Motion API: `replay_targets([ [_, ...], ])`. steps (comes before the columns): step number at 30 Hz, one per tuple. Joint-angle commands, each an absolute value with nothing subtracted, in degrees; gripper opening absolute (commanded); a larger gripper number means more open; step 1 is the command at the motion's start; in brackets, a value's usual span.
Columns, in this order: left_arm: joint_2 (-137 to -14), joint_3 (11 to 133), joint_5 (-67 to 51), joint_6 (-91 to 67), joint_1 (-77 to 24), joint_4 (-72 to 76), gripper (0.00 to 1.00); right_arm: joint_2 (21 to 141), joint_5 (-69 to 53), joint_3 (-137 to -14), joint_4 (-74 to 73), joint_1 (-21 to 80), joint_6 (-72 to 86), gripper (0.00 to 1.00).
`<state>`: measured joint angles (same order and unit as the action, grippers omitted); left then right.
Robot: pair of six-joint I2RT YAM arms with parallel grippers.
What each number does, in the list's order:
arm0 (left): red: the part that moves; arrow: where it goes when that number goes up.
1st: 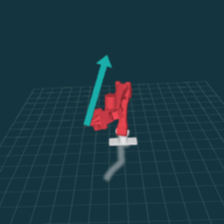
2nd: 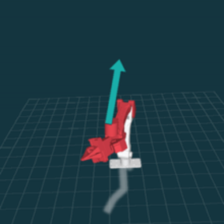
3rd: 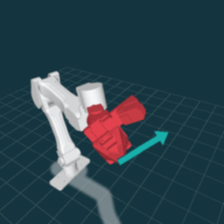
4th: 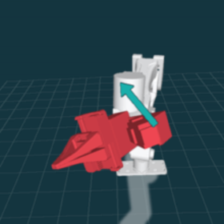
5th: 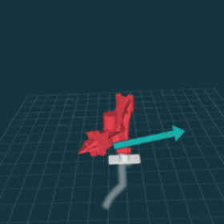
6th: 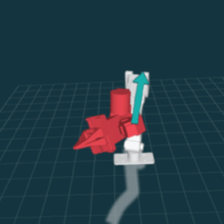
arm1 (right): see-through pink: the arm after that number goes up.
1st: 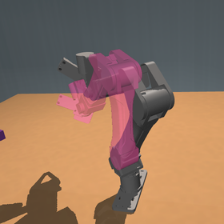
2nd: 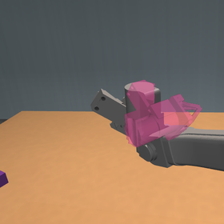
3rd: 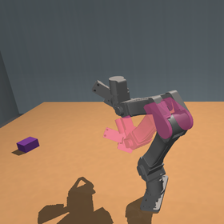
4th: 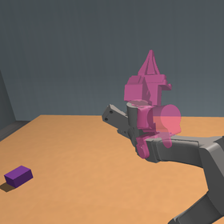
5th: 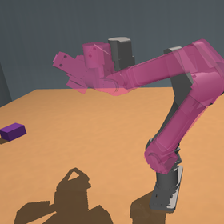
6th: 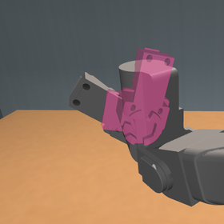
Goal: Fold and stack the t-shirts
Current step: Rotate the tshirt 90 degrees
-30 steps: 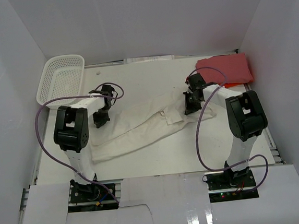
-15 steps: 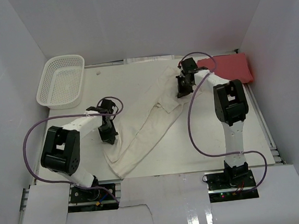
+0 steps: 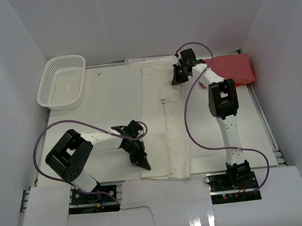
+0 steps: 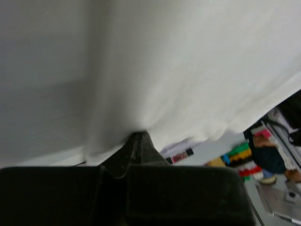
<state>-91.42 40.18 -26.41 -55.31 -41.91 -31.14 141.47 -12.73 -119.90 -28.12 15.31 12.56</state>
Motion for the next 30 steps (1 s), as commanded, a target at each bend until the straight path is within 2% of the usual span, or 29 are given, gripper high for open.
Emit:
replay_targets([
  [1,-99.05,31.65,-19.24,-59.06,-48.68,-34.02,0.00,147.04,-10.90,-123.30,-29.44,13.71,10.55,0.08],
  [8,-99.85,35.67,-18.29,-62.58,-54.67,-35.68,0.00,148.10,-15.64,-126.48,-26.46,13.01,9.84,0.10],
  [17,-92.11,49.21,-5.11,-62.84,-54.49,-52.63,0.00,141.24,-19.15,-125.07,-24.26,13.01,10.37,0.11],
  [23,-88.61,62.74,3.42,-59.17,-48.19,-58.80,0.00,135.54,-23.11,-122.35,-22.50,13.01,11.25,0.12],
  [28,-85.35,75.64,3.16,-53.27,-43.43,-56.61,0.00,128.60,-24.78,-121.03,-23.20,13.01,10.72,0.12],
  [30,-85.34,78.30,5.00,-49.59,-40.79,-54.68,0.11,125.35,-25.31,-120.33,-23.73,13.01,10.20,0.13],
])
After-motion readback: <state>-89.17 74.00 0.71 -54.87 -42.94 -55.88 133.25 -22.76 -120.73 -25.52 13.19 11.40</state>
